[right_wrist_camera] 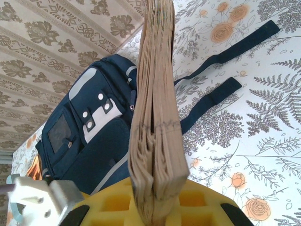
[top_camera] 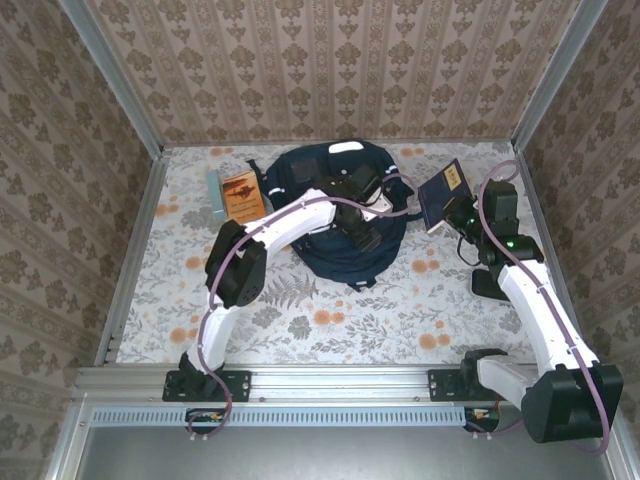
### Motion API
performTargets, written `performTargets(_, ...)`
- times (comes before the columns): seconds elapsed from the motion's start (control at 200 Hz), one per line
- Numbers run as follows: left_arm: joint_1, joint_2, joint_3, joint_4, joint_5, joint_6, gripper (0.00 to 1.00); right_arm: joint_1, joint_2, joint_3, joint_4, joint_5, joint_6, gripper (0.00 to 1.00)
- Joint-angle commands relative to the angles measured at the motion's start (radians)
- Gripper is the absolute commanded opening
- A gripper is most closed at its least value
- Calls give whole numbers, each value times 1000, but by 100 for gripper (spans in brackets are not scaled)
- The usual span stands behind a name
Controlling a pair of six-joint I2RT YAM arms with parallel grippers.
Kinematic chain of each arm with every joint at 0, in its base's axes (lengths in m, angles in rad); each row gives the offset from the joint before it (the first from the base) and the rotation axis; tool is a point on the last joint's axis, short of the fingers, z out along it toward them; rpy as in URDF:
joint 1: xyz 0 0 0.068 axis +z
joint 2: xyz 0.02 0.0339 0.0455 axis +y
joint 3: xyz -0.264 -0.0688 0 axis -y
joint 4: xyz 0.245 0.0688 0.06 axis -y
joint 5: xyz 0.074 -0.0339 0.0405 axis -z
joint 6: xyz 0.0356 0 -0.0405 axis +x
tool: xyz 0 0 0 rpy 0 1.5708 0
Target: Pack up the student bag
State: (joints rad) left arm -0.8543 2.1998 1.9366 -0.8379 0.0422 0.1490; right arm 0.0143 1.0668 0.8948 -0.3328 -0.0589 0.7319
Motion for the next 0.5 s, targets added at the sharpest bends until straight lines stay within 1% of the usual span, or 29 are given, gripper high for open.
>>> performTargets(0.0, 3, 33, 60, -93, -53, 43, 64, -8, -27, 1, 8, -26, -19, 2)
performTargets(0.105, 3, 46, 68, -79, -124, 35, 59, -7, -27, 1, 12, -38, -17, 2)
performTargets(0.295, 1, 57, 71, -75, -179, 53, 56, -8, -28, 3, 8, -44, -12, 2)
performTargets(0.36, -3, 58, 68, -72, -202, 60, 54, -8, -31, 2, 5, -43, -11, 2)
performTargets(0.41, -4, 60, 64, -69, -217, 64, 50, -8, -31, 2, 1, -43, -11, 2)
performTargets(0.495, -9, 56, 65, -60, -243, 73, 40, -8, -35, 4, -3, -42, -11, 2)
